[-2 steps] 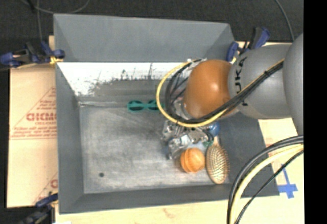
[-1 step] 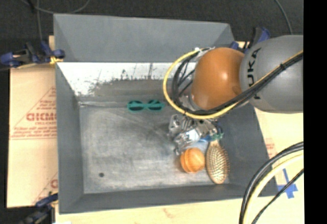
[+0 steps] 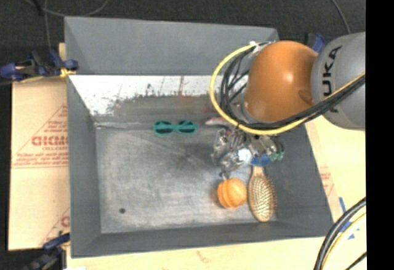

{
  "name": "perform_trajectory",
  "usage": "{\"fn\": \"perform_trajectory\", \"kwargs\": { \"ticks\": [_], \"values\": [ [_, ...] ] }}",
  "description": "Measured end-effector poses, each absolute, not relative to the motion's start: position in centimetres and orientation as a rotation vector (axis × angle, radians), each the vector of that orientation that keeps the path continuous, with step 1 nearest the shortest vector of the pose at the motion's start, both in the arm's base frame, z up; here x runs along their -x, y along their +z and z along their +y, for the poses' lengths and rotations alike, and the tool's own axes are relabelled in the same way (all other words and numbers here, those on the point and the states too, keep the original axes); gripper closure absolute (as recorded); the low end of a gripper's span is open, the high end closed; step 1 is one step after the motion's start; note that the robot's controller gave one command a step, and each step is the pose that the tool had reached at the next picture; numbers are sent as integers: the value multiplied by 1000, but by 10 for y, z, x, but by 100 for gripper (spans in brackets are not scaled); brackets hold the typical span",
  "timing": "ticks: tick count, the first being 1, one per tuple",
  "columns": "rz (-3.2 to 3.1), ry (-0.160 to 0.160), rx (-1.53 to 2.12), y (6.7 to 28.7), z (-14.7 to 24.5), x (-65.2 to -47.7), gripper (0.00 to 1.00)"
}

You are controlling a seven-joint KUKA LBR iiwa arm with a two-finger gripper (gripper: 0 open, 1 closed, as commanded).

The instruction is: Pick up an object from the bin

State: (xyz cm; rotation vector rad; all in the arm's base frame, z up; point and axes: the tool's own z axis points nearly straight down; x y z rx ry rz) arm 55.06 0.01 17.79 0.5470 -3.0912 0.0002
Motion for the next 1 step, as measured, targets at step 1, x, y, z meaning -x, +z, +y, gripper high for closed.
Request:
{"fn": "perform_trajectory", "kwargs": {
  "ticks": [1],
  "values": [
    [-3074, 0, -649, 239, -5, -555, 100]
  ]
}}
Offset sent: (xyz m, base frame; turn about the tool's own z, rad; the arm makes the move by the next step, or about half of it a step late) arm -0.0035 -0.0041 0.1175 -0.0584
